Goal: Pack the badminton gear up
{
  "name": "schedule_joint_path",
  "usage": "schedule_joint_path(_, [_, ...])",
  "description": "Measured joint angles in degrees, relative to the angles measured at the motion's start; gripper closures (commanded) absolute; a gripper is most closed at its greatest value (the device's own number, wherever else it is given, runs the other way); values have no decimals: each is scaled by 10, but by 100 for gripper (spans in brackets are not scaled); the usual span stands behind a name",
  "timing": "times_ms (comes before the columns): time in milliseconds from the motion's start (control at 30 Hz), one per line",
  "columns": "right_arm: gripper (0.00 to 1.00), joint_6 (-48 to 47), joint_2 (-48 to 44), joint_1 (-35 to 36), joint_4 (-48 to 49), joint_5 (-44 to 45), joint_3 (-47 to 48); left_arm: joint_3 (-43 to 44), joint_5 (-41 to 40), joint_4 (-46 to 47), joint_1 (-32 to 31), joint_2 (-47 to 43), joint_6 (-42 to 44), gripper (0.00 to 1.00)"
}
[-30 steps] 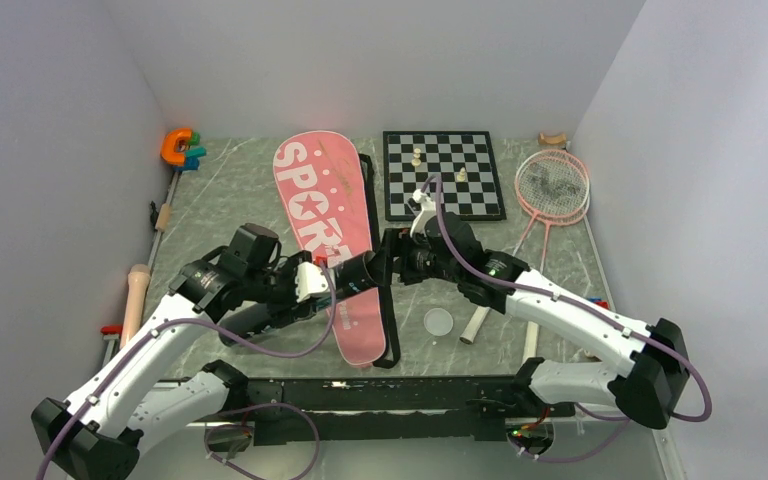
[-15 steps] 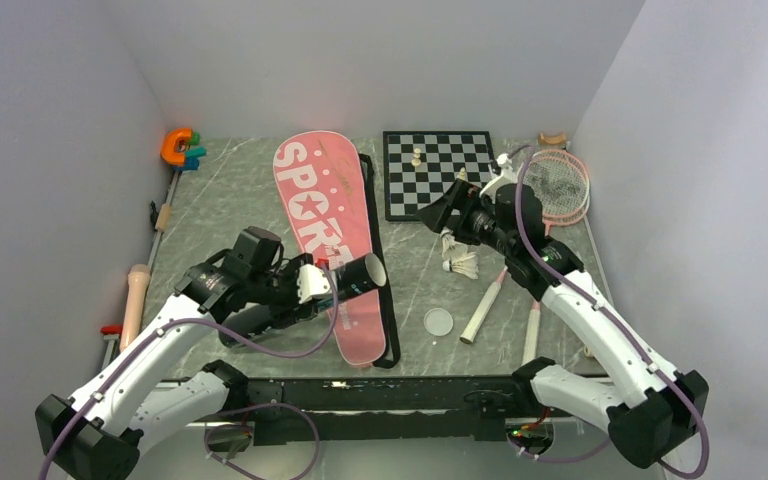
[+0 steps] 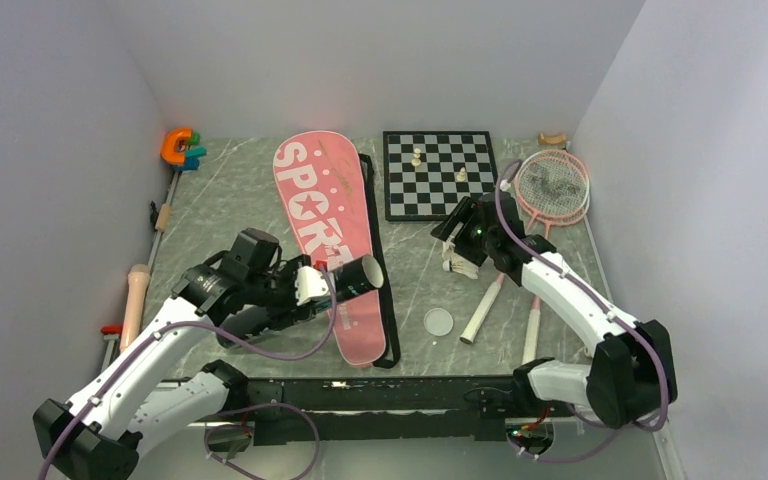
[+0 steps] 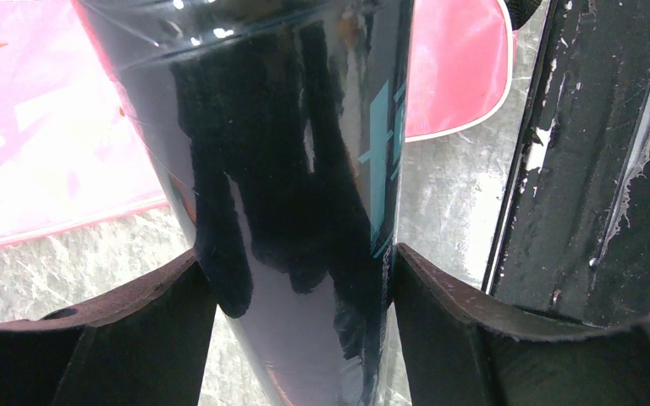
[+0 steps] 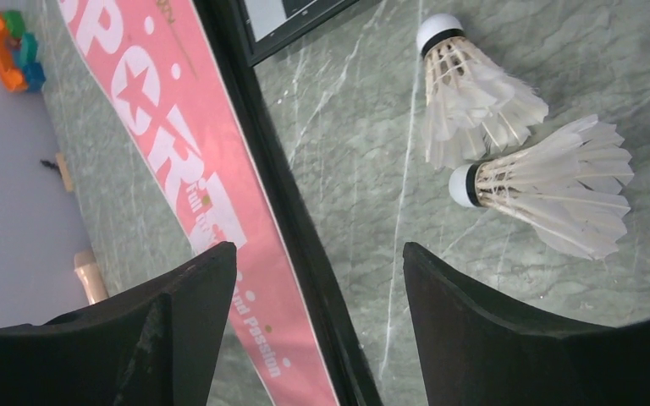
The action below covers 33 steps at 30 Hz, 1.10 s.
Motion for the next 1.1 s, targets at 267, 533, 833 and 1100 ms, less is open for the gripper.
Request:
schedule_joint_path(267, [32,11,89,-15,26,33,0,0,-4,0,0,-10,0,68])
schedule_joint_path(533, [38,16,153,-18,36,58,8,0,-5,-4,-1,-15,3,68])
schedule_joint_path(833, [52,17,194,-19,71,89,33,0,-5,-4,-1,-15,5,68])
schedule_joint_path(1100, [76,12,227,-20,79,113,36,-2,-5,-4,-1,-15,5,68])
